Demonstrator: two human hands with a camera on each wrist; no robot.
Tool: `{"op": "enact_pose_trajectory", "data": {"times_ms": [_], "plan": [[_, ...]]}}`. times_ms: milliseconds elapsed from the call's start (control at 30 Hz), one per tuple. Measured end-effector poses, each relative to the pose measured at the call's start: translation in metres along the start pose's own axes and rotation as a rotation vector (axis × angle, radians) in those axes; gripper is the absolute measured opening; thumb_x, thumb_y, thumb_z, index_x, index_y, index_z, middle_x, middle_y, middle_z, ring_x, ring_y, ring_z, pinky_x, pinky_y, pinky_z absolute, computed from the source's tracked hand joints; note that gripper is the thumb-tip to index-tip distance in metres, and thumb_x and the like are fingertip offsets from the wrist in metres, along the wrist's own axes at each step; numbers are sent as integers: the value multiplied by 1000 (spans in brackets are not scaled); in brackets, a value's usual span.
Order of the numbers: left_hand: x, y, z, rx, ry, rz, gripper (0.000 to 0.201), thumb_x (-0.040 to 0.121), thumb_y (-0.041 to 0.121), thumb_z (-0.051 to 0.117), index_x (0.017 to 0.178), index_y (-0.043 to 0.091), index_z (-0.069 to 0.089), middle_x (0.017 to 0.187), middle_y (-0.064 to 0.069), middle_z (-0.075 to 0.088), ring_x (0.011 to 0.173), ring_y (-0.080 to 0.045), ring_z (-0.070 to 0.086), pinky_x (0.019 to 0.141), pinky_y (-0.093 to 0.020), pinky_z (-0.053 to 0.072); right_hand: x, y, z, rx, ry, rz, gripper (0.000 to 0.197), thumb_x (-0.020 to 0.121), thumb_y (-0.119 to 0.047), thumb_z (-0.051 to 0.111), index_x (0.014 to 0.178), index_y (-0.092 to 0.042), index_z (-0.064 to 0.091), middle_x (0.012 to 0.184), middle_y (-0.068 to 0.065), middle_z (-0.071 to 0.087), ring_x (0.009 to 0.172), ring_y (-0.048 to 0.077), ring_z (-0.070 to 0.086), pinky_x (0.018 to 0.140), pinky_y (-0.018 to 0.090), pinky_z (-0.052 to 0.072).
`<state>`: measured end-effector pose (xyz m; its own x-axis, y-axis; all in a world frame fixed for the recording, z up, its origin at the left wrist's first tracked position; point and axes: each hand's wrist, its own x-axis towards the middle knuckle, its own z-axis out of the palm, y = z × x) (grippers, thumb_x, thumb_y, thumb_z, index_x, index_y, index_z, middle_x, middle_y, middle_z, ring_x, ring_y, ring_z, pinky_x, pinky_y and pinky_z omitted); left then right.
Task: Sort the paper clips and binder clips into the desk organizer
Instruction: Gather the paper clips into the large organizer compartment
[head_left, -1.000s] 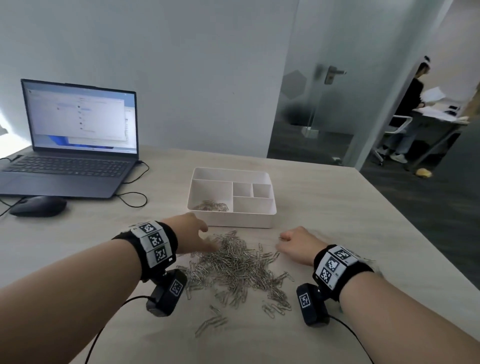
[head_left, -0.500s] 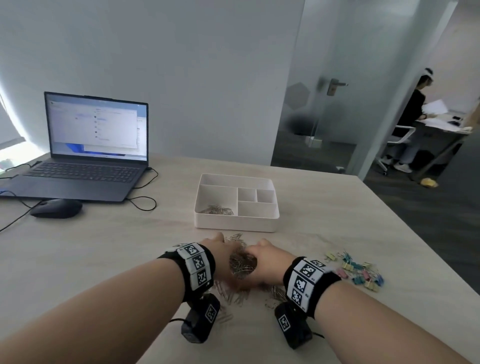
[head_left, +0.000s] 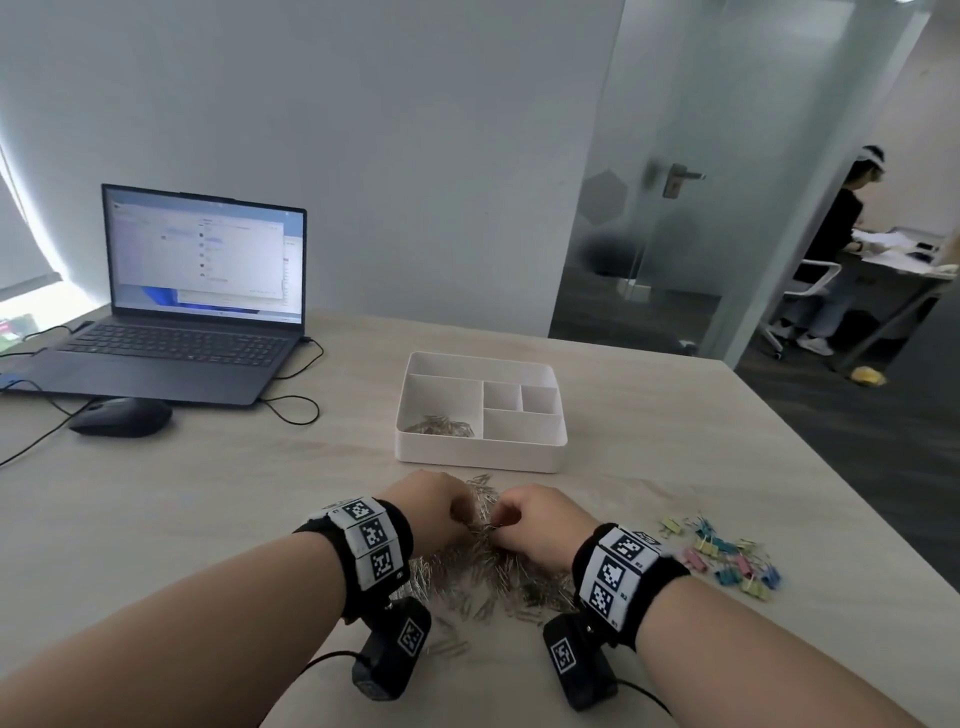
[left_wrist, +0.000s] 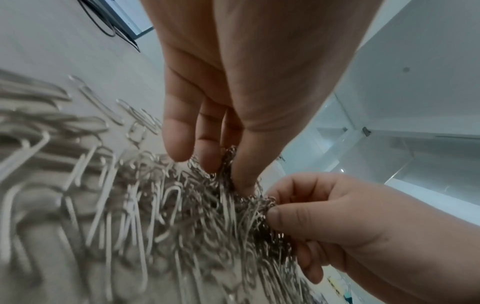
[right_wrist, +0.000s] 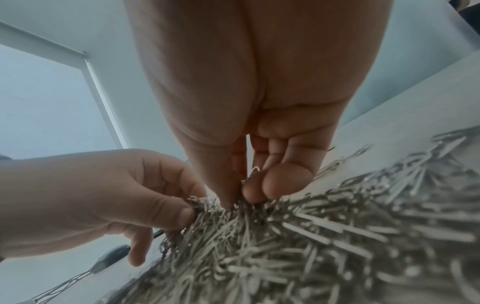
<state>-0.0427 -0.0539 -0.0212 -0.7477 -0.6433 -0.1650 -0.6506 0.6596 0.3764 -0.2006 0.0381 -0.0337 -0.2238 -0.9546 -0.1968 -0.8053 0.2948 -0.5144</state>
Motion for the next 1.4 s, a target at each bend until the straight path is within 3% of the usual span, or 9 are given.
{"op": "enact_pose_trajectory", "data": {"times_ms": [100,200,333,500,800,1000,1200,1300,1400], "plan": [[-1,-9,-4,-88,3,-13,10,82,26,72,92,25,73,92,7,70,66,-7,61,61,-22,53,3,3,1,108,-13,44,6,87,-21,69,86,-26,67,86,3,69,56,16,62,50,29,54],[0,-20,-8,-217,16,-45,4,82,22,71,86,23,72,84,7,71,62,-15,70,58,-30,61,9,4,-2,195,-25,43,11,87,-16,68,82,-25,65,83,7,70,60,20,66,61,45,62],[4,-34,-17,-382,31,-77,3,84,22,72,86,22,72,85,1,72,60,-16,72,62,-36,63,15,2,-10,351,-10,47,5,89,-9,69,91,-12,66,78,4,66,61,14,63,61,31,59],[13,-49,-33,-621,73,-71,2,82,15,76,84,16,75,84,-7,72,76,-18,70,64,-38,63,31,-1,-20,587,-4,46,5,88,-6,70,91,-8,66,71,7,66,61,17,63,63,33,57],[47,-69,-69,-1011,299,-107,11,81,7,77,90,5,72,76,-5,69,69,-14,66,61,-38,62,80,-30,-41,965,163,47,9,90,1,68,93,-6,63,69,5,62,54,12,59,50,24,53],[73,-74,-67,-999,478,-182,5,85,11,74,88,11,71,81,-5,71,77,-19,69,62,-39,62,114,-44,-38,953,321,61,10,92,-1,65,86,-9,62,68,5,61,54,13,58,54,27,56],[86,-68,-57,-868,477,-205,10,85,16,75,93,12,71,88,-5,73,81,-17,71,59,-34,62,128,-49,-26,783,344,90,6,90,-6,68,85,-8,65,70,9,64,63,22,62,72,43,60],[86,-69,-54,-818,468,-194,15,84,18,74,98,21,70,90,-1,73,82,-17,72,67,-38,63,126,-49,-26,778,325,77,7,90,-6,68,97,-5,68,78,9,67,69,20,66,71,38,62],[79,-67,-55,-795,468,-168,8,87,16,71,88,24,70,84,0,72,76,-19,71,70,-38,63,117,-47,-28,791,317,46,13,91,-5,66,104,-3,67,86,11,68,77,22,68,71,35,62]]}}
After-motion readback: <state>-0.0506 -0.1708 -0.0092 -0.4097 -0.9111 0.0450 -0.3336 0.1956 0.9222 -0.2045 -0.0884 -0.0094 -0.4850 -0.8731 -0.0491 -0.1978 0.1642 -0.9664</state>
